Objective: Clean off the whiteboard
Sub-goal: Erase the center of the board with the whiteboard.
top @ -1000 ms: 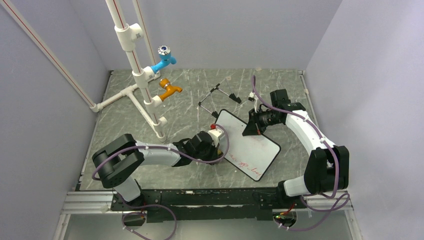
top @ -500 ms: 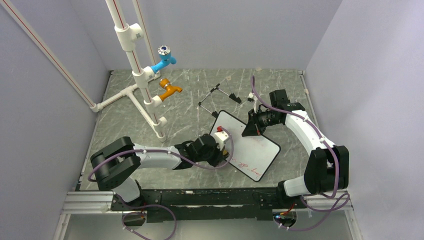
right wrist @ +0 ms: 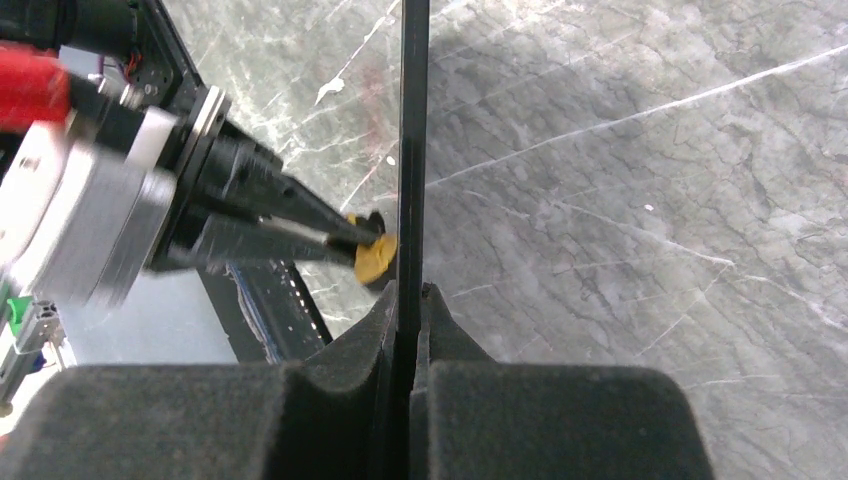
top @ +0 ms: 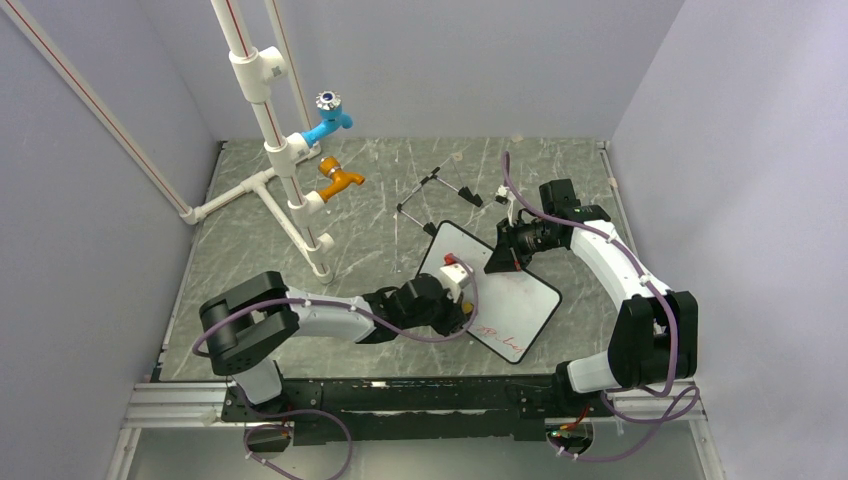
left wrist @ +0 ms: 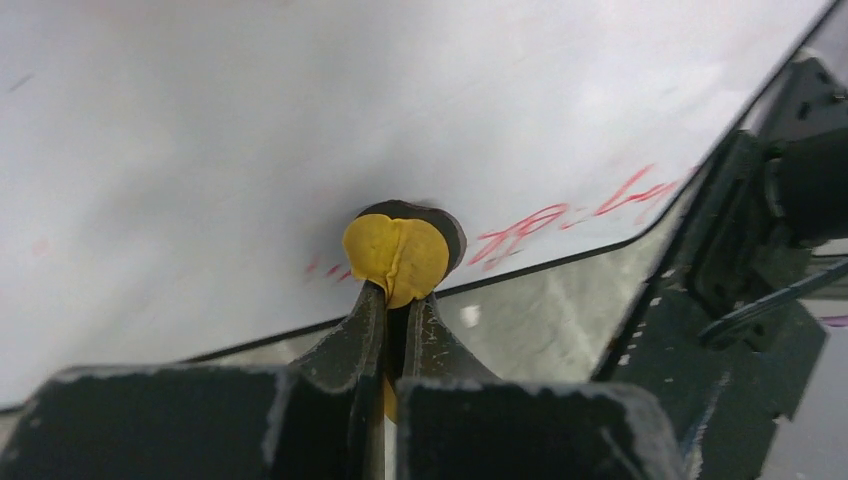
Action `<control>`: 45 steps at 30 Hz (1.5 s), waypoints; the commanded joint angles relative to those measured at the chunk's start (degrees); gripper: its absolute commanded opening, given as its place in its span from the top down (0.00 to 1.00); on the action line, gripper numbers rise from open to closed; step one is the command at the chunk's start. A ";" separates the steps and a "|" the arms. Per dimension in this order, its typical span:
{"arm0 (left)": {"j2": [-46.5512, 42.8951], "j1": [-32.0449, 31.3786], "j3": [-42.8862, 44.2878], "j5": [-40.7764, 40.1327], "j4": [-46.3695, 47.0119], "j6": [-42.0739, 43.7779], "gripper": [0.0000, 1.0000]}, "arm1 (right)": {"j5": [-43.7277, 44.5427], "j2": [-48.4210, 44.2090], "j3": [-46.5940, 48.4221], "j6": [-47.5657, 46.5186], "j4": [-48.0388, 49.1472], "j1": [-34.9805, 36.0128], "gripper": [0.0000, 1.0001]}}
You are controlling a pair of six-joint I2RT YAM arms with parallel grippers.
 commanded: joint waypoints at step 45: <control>-11.70 4.35 -17.07 -24.15 27.53 9.34 1.00 | -9.62 2.31 -0.40 2.46 7.31 -3.42 1.00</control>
